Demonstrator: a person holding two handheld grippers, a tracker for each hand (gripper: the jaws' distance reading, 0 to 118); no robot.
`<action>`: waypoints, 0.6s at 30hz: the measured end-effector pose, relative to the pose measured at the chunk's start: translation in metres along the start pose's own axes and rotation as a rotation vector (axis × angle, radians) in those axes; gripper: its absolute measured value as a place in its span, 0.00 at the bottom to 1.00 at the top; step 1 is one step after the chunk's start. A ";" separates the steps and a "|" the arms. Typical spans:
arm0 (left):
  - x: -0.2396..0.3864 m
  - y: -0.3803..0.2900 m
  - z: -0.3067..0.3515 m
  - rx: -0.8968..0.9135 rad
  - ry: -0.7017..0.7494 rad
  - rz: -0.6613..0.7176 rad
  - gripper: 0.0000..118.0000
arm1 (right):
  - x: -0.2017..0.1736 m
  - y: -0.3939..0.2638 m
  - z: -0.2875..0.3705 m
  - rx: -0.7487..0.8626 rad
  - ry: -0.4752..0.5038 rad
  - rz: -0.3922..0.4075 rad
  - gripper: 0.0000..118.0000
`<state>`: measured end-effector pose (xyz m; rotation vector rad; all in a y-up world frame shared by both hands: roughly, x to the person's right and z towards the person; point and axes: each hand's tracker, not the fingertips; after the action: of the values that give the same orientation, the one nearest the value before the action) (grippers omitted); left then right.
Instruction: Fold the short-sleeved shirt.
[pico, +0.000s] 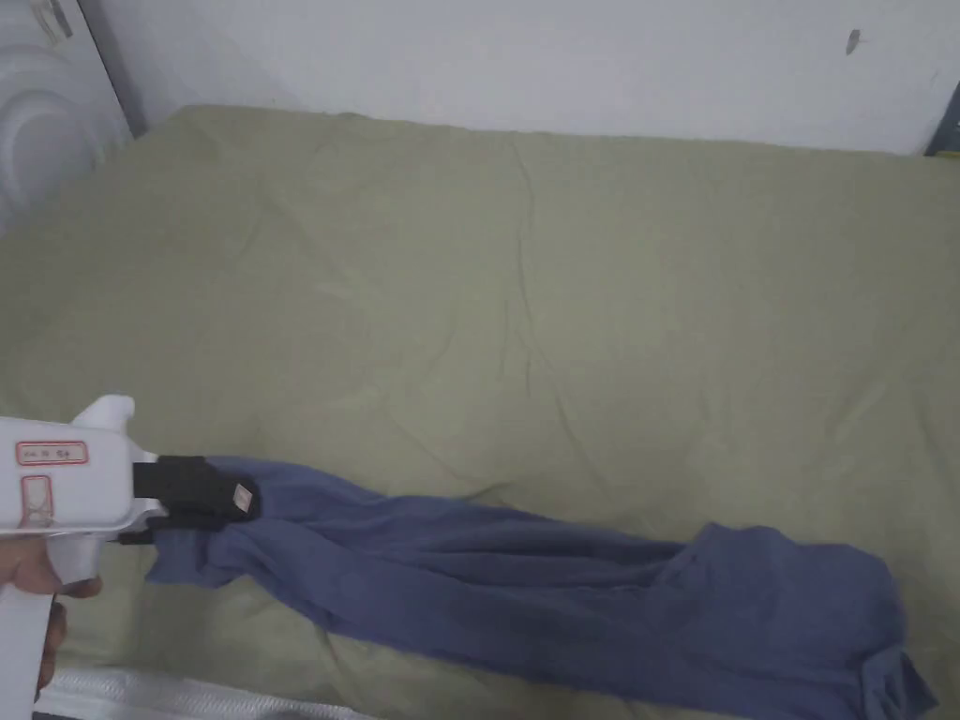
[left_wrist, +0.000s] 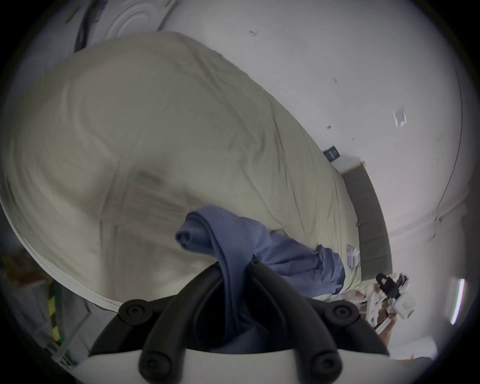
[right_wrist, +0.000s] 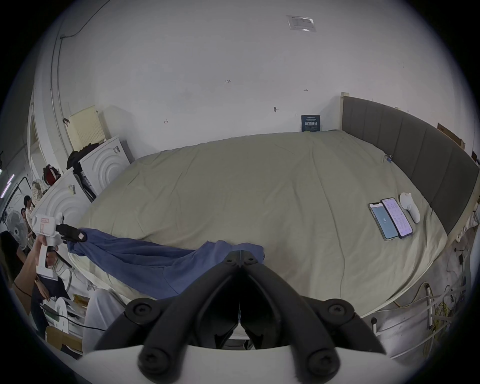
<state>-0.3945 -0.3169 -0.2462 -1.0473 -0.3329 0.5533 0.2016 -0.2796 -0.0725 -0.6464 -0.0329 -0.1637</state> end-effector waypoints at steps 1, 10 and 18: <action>0.012 -0.002 -0.002 -0.014 -0.004 -0.027 0.04 | 0.001 -0.001 0.000 0.000 -0.002 0.004 0.00; 0.118 -0.019 -0.048 -0.093 0.045 -0.234 0.05 | 0.011 -0.010 0.001 -0.024 -0.027 0.021 0.00; 0.172 -0.047 -0.133 -0.230 0.064 -0.299 0.05 | 0.023 -0.017 -0.003 -0.041 -0.013 -0.012 0.00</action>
<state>-0.1738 -0.3312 -0.2672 -1.2076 -0.4954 0.2149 0.2219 -0.2982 -0.0626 -0.6888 -0.0462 -0.1720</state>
